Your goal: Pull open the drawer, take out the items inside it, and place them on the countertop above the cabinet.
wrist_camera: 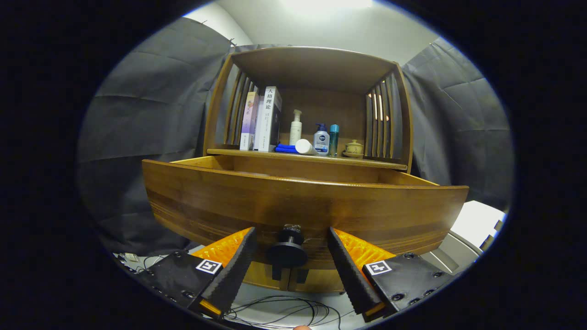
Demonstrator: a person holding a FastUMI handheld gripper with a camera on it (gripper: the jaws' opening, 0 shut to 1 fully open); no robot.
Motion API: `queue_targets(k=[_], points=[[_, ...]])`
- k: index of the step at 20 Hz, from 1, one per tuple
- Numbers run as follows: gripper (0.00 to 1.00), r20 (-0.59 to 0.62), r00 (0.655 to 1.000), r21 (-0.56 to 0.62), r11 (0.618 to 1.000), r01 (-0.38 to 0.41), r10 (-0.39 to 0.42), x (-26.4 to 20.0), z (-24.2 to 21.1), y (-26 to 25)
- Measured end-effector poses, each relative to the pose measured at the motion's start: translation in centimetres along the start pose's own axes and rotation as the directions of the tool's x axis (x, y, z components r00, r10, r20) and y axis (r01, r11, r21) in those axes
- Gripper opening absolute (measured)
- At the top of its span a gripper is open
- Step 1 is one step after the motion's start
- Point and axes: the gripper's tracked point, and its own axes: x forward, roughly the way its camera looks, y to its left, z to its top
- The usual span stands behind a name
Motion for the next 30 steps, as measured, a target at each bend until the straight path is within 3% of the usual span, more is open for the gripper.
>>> queue_targets(k=[2, 11, 18, 30], points=[[0.97, -0.011, 1.000, 0.010, 1.000, 0.029, -0.029, 1.1, 0.1, -0.6], [1.00, 0.029, 0.999, -0.018, 0.999, 0.036, -0.035, 4.3, 2.1, 0.8], [0.99, -0.003, 0.998, 0.052, 0.997, 0.056, -0.056, 9.2, 3.4, 0.6], [0.99, 0.009, 0.997, 0.047, 0.996, 0.072, -0.073, 14.7, 4.1, 0.7]])
